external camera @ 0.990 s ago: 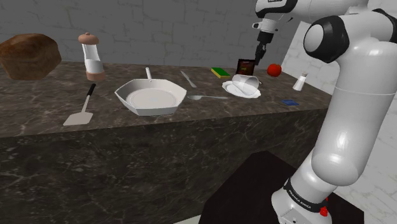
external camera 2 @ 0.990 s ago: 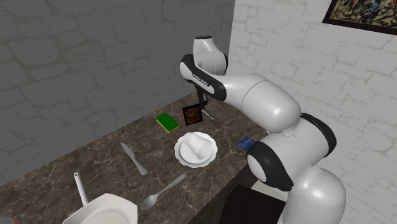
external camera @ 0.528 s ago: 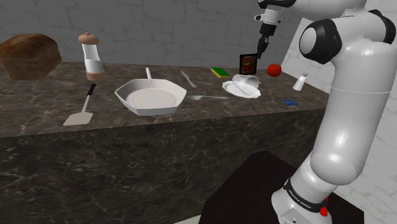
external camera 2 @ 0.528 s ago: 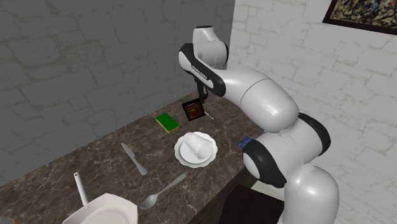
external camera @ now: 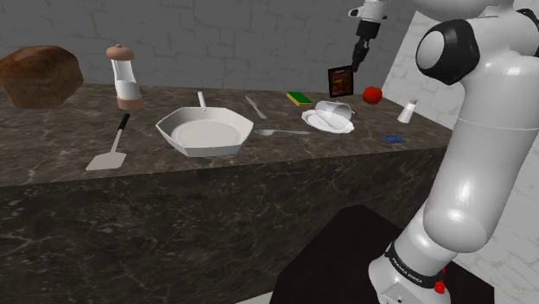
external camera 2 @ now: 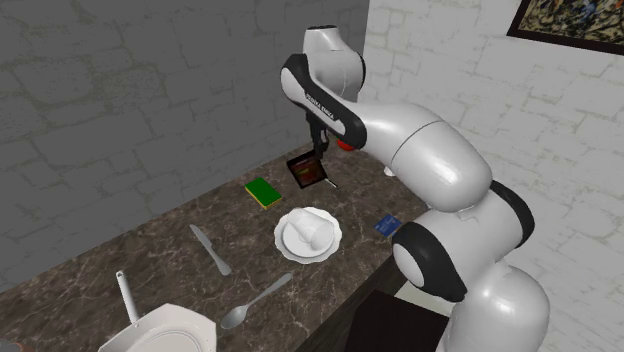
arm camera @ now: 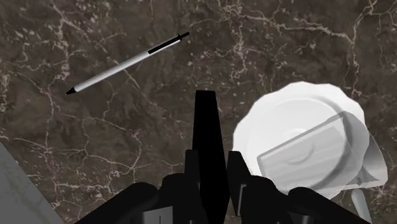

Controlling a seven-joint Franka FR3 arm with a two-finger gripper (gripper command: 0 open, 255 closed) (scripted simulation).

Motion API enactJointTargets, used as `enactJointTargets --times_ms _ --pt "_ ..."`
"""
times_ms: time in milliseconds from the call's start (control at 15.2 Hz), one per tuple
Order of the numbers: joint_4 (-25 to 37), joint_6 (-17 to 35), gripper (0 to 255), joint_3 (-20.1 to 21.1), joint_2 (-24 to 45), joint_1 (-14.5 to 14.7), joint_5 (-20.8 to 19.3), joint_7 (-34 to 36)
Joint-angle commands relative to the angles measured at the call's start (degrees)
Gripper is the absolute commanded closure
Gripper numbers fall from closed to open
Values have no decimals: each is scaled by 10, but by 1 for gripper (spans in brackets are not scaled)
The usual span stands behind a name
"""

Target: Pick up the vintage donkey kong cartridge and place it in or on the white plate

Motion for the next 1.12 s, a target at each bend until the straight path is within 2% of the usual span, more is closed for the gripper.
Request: enactJointTargets --times_ms 0,264,528,594,1056 --pt "-45 7 255 4 -50 35 -34 29" --pt "-122 7 255 32 -151 87 -99 97" --pt "-179 -8 255 76 -237 114 -145 165" --pt "-188 -13 255 87 -252 117 -151 179" --pt "-268 44 255 93 -278 114 -163 189"
